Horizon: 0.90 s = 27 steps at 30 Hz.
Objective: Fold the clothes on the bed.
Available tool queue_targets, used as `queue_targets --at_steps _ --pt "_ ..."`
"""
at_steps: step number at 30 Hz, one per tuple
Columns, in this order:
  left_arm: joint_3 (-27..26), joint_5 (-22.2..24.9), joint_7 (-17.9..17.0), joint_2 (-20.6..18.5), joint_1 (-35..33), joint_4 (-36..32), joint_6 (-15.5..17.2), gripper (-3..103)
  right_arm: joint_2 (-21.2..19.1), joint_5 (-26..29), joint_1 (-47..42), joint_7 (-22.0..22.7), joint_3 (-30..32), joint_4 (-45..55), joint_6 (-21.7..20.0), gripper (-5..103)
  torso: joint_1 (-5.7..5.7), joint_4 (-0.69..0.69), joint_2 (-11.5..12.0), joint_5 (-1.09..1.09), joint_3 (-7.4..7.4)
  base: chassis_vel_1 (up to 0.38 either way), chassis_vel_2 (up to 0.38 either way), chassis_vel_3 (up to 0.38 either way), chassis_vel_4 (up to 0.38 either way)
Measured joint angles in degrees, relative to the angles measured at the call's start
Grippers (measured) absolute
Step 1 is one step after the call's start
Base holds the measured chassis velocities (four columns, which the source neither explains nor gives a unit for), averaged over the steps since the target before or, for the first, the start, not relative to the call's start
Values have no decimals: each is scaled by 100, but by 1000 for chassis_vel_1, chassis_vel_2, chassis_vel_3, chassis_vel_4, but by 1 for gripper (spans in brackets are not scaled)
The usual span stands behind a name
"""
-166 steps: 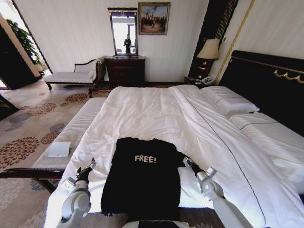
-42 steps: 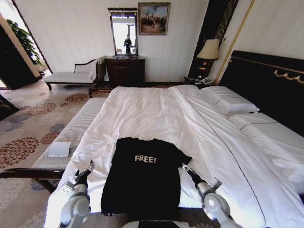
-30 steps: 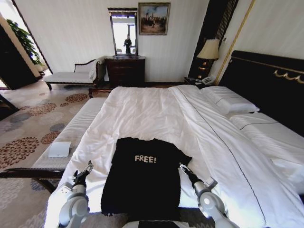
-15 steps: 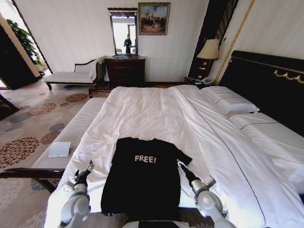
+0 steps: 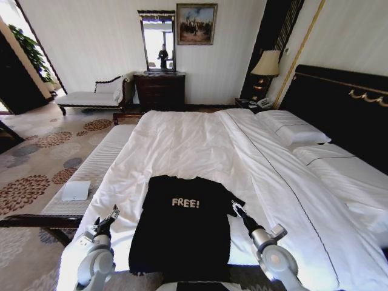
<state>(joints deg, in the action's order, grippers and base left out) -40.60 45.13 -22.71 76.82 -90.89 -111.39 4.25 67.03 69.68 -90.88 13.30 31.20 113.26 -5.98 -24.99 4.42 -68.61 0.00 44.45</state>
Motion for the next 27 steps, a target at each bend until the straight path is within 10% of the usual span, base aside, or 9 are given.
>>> queue_targets --at_steps 22,27 --pt "-15 -29 -20 -67 69 61 20 100 -39 -194 1118 -589 -96 -1982 134 101 0 0 0 0 0 0 0 0 0" --pt "46 -45 -34 -38 152 77 66 100 -12 -193 1297 -862 -97 -2357 211 82 0 0 0 0 0 0 0 0 0"
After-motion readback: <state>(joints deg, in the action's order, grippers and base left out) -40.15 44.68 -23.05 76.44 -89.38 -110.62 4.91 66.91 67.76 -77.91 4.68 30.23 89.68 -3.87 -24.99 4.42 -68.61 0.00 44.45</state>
